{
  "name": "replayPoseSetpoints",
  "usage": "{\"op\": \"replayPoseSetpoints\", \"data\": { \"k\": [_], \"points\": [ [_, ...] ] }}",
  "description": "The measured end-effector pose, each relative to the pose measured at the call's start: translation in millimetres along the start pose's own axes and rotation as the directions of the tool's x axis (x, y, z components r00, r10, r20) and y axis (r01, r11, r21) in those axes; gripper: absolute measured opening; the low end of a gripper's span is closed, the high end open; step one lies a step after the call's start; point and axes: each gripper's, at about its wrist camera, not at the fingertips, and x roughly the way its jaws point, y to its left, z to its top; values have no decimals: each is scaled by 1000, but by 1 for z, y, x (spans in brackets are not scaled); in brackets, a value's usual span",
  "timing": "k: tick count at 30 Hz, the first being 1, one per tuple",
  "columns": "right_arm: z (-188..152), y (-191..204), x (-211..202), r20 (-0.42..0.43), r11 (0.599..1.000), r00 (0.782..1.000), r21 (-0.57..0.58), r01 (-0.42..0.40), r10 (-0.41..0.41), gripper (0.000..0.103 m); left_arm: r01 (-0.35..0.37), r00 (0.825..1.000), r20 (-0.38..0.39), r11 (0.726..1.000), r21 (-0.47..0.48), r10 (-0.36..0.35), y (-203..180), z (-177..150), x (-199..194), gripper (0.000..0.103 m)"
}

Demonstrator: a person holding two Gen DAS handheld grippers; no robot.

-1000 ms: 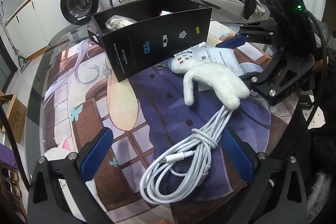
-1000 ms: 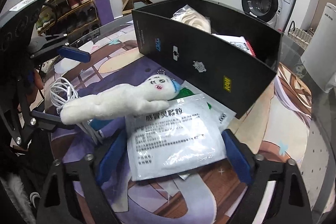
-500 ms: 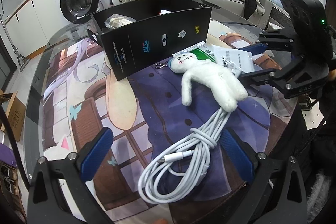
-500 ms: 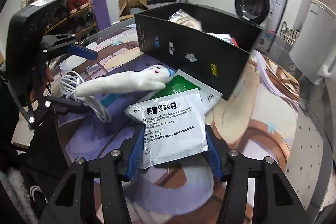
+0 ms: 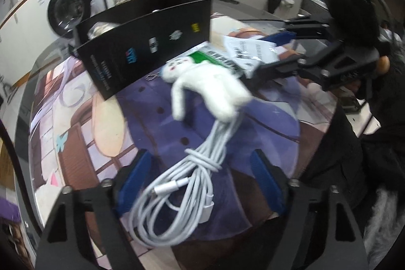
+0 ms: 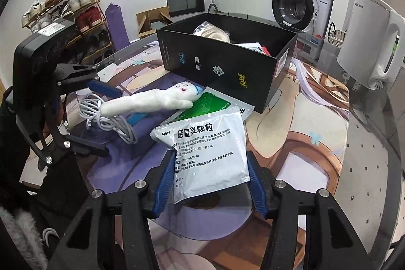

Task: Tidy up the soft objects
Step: 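Move the left gripper to the coiled white cable and grasp it, then lift the white cable with the left gripper and carry it over the box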

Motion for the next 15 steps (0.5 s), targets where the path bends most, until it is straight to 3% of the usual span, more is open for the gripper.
{"op": "replayPoseSetpoints", "data": {
  "k": [4,6,15],
  "points": [
    [1,0,-1,5,1000,1000,1,0,0,54,15,1000,14,1000,27,-15,-3,-1,-4,41],
    [1,0,-2,7,1000,1000,0,1,-1,54,19,1000,19,999,34,-20,-4,-1,-6,32],
    [2,-3,-3,13,1000,1000,2,-5,5,54,60,997,47,996,59,-63,-9,1,-12,26]
  ]
}}
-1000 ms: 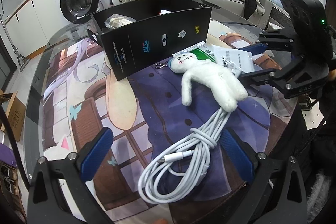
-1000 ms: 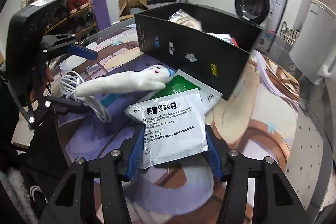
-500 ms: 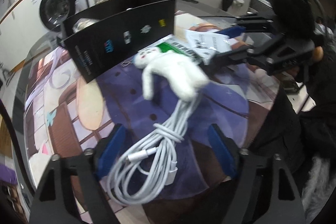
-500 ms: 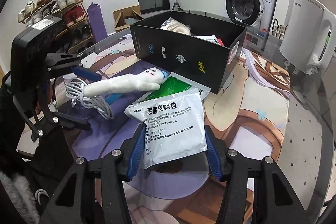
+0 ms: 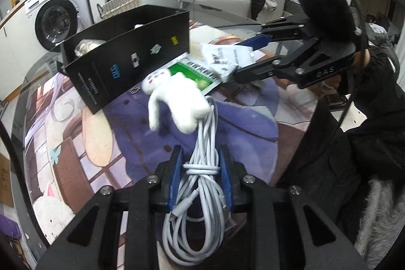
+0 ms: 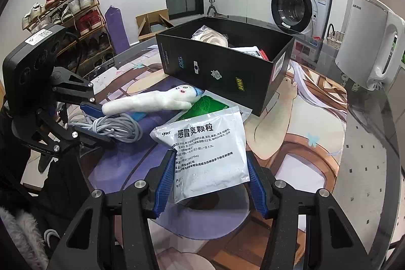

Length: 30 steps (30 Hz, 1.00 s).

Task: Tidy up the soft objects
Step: 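Lift the white cable with the left gripper and carry it over the box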

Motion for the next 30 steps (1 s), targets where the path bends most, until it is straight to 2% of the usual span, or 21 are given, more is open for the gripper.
{"op": "replayPoseSetpoints", "data": {
  "k": [10,17,24,30],
  "points": [
    [3,-3,-7,34,1000,999,8,9,-9,54,62,994,86,998,-3,-62,-7,10,-19,26],
    [5,-5,-13,53,1000,998,13,18,-18,54,68,988,141,996,-60,-58,4,11,-30,26],
    [6,-5,-15,67,1000,998,16,19,-20,54,101,975,207,989,-110,-77,12,16,-41,26],
    [7,-6,-18,77,1000,997,17,19,-21,54,139,954,283,981,-137,-96,19,19,-59,26]
  ]
}}
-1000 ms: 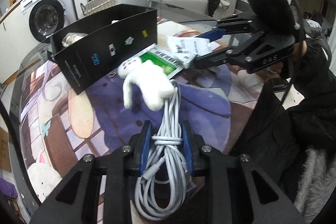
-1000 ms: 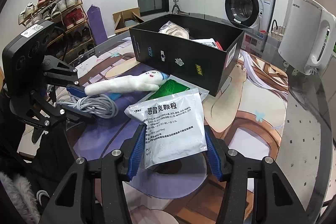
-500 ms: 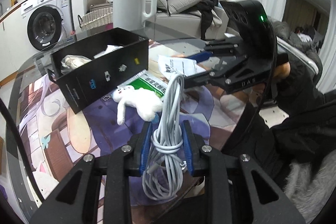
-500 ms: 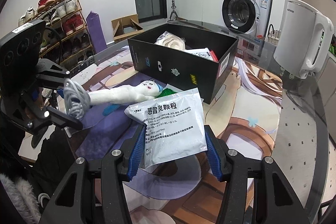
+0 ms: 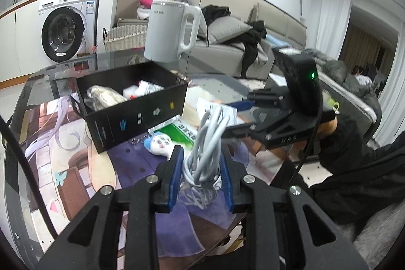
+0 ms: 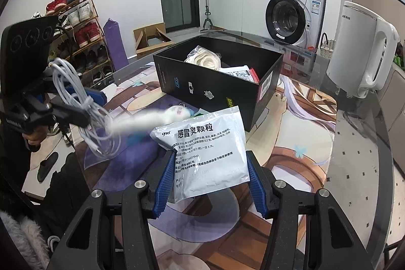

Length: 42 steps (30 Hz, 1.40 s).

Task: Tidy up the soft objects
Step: 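Lift the white cable with the left gripper and carry it over the box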

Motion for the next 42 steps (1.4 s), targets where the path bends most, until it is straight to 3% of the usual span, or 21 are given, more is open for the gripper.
{"op": "replayPoseSetpoints", "data": {
  "k": [14,24,42],
  "points": [
    [1,2,-4,13,1000,1000,-5,4,-4,54,-96,995,15,993,-68,97,19,1,6,26],
    [5,6,-9,25,1000,1000,-9,18,-18,54,-206,978,9,973,-102,208,29,5,14,26],
    [28,5,-20,77,998,995,21,63,-65,54,-290,955,41,952,-98,295,34,40,28,26]
  ]
}}
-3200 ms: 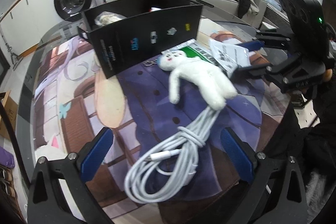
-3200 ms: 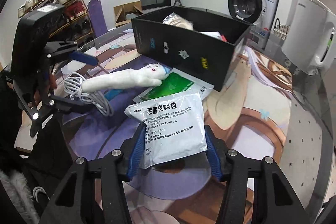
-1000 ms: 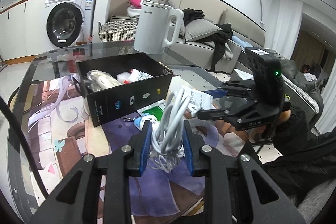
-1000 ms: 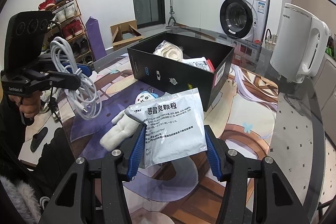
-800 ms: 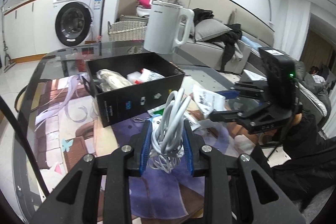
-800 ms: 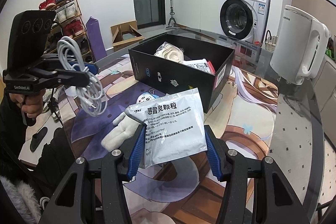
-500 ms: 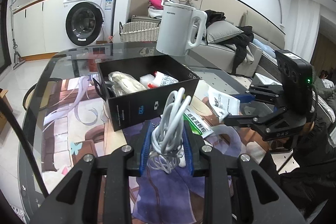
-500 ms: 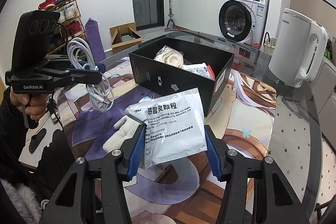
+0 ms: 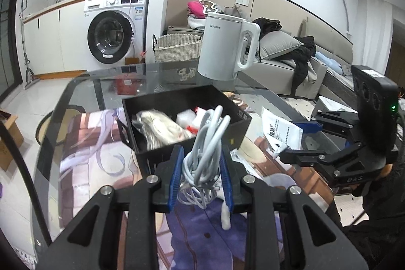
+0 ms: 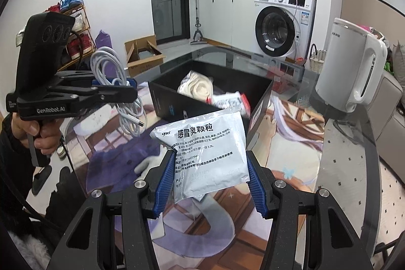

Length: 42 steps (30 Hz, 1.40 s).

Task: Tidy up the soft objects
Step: 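Lift the white cable with the left gripper and carry it over the box, then open the left gripper to drop the cable into the box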

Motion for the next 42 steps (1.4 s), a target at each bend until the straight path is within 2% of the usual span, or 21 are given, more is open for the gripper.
{"op": "replayPoseSetpoints", "data": {
  "k": [10,16,22,29,35,42],
  "points": [
    [28,-5,1,36,1000,999,12,24,-24,54,-54,998,42,999,-7,55,6,27,5,26],
    [40,-11,9,38,999,999,24,35,-36,54,-77,996,36,997,-6,78,10,34,13,26],
    [53,-16,20,39,999,998,35,41,-42,54,-77,996,36,997,-10,77,12,44,18,26],
    [63,-20,25,45,999,998,34,38,-39,54,-78,994,75,996,-32,80,19,59,12,26],
    [72,-22,39,29,999,999,19,37,-38,54,-102,993,61,994,-38,104,26,68,23,26],
    [72,-25,59,-5,999,1000,29,24,-23,54,-131,991,4,991,-42,131,33,68,36,26]
  ]
}}
